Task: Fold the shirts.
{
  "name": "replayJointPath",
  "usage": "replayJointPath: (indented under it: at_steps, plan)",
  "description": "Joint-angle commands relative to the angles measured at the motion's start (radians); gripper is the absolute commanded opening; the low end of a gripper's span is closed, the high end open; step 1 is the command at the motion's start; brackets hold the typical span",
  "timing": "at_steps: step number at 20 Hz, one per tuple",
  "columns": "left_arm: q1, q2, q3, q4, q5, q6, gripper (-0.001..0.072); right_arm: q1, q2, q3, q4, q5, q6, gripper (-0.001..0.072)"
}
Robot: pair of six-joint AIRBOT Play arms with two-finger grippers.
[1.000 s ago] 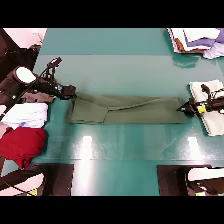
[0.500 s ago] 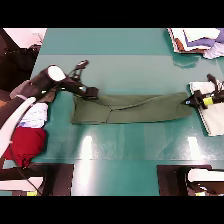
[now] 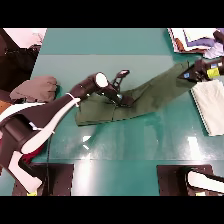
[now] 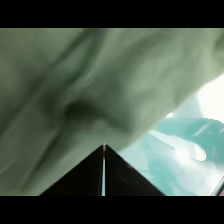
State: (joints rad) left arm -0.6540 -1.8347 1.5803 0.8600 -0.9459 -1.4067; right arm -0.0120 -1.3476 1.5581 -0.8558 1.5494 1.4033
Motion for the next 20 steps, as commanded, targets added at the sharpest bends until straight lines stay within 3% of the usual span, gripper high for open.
replayJointPath:
  at_steps: [1, 11, 16, 20]
  plan:
    - [-0.059, -0.055, 0.027, -0.02, 0.059, 0.0, 0.0024, 0.13, -0.011, 0.126, 0.0, -0.001, 0.063, 0.0016]
    - [-0.039, -0.052, 0.027, -0.006, -0.011, 0.006, 0.0023, 0.314, -0.13, 0.362, -0.002, 0.002, 0.072, 0.0015]
    - [0.089, 0.108, 0.027, 0.161, -0.114, 0.009, 0.0023, 0.357, -0.15, 0.37, -0.001, 0.003, 0.064, 0.0016]
    - [0.273, 0.274, 0.027, 0.326, -0.205, 0.009, 0.0024, 0.441, -0.158, 0.347, 0.0, -0.019, 0.047, 0.0016]
